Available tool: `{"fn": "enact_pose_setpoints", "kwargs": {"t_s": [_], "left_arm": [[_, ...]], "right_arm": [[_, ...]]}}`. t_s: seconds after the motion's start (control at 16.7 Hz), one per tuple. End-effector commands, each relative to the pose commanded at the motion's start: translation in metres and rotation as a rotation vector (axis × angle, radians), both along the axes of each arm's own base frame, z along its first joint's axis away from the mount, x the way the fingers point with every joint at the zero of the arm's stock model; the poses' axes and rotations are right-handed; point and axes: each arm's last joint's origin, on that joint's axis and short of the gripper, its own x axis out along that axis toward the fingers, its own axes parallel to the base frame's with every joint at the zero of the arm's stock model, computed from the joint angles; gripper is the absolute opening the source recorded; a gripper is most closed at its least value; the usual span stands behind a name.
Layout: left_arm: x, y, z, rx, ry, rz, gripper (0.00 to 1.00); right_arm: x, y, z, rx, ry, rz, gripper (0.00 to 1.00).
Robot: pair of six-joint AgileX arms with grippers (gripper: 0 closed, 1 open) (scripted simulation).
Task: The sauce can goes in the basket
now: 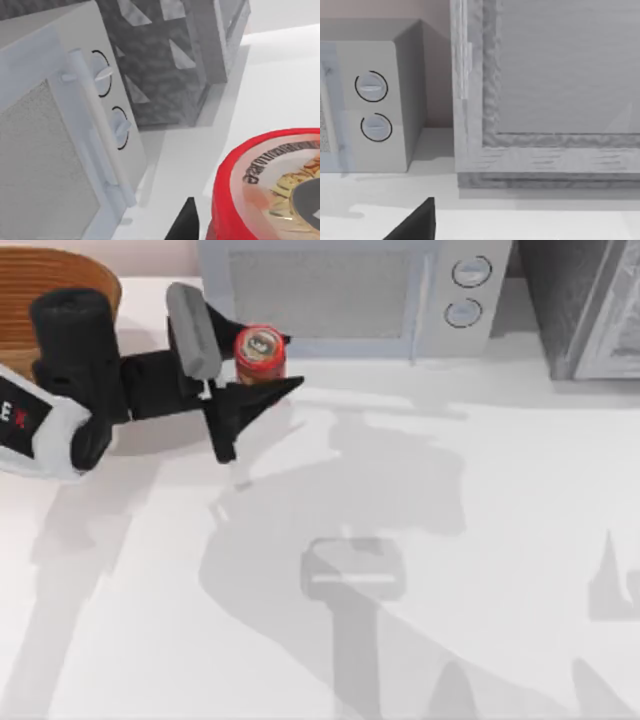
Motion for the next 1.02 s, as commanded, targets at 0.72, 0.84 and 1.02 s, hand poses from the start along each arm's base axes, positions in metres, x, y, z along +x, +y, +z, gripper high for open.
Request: {"fn": "enact_pose_setpoints", "kwargs": {"t_s": [0.72,0.84,1.02], "left_arm": [[0.019,0.266,0.124,-0.084,0.190,0.419,0.00],[0.013,0.286,0.131,-0.102,0.219,0.463,0.00],[0.011,0.291,0.132,-0.106,0.225,0.473,0.00]], "right_arm": [[0.000,0.000,0.000,0.000,0.000,0.000,1.00],[0.000,0.000,0.000,0.000,0.000,0.000,1.00],[0.000,0.000,0.000,0.000,0.000,0.000,1.00]]}}
